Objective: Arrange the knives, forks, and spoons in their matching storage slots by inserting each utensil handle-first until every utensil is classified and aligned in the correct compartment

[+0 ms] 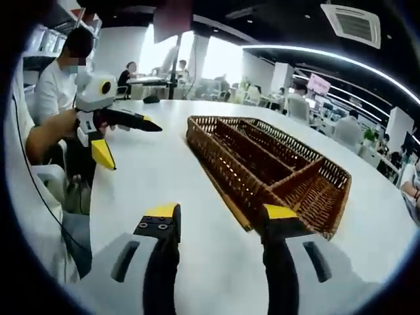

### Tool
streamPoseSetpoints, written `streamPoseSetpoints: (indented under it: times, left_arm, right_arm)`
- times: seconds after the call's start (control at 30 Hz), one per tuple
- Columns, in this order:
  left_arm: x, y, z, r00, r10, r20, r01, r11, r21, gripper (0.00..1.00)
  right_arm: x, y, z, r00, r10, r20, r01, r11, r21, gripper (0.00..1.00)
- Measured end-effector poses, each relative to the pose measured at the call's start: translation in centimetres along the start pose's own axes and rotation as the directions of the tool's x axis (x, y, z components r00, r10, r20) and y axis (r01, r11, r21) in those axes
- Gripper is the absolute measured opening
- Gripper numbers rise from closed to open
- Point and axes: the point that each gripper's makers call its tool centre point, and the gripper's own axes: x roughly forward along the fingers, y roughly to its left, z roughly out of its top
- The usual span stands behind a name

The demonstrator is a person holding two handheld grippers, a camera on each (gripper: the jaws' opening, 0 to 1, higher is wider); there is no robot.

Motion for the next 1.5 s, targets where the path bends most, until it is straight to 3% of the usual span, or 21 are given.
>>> streamPoseSetpoints:
  times: [0.37, 0.43, 0.57, 0.83, 1.07, 1.37, 1.5]
  left_arm:
    - [-0.5, -0.1, 0.0, 1.0, 0.004, -0.009, -0.004, 1.0, 0.008, 0.99]
    - [-0.6, -0.1, 0.0, 1.0, 0.006, -0.012, -0.006, 1.0, 0.011, 0.99]
    - [-0.8, 0.1, 0.1, 1.0, 0.013, -0.014, -0.013, 1.0, 0.012, 0.99]
    - [-0.8, 0.1, -0.3, 0.999, 0.016, -0.028, -0.016, 1.0, 0.013, 0.98]
    - [-0.9, 0.0, -0.6, 0.999, 0.019, -0.033, -0.019, 1.0, 0.009, 0.98]
    - [-0.7, 0.2, -0.7, 0.999, 0.011, -0.04, -0.011, 1.0, 0.016, 0.97]
    - [-0.5, 0.2, -0.9, 0.999, 0.001, -0.049, -0.001, 1.0, 0.018, 0.97]
  right_arm:
    - [2.5, -0.6, -0.7, 0.997, 0.076, -0.034, -0.076, 0.997, -0.001, 0.46]
    - [2.8, -0.6, -1.4, 0.992, 0.098, -0.074, -0.1, 0.994, -0.032, 0.43]
    - [3.4, -0.9, -1.5, 0.992, 0.112, -0.064, -0.113, 0.993, -0.015, 0.42]
    - [3.9, -1.4, -1.7, 0.987, 0.138, -0.084, -0.138, 0.99, 0.004, 0.29]
    - [3.7, -0.9, -1.8, 0.983, 0.162, -0.087, -0.161, 0.987, 0.026, 0.27]
    - [3.2, 1.4, -1.9, 0.972, 0.214, -0.098, -0.212, 0.977, 0.031, 0.08]
    - [2.5, 3.1, -1.9, 0.96, 0.263, -0.099, -0.26, 0.965, 0.038, 0.07]
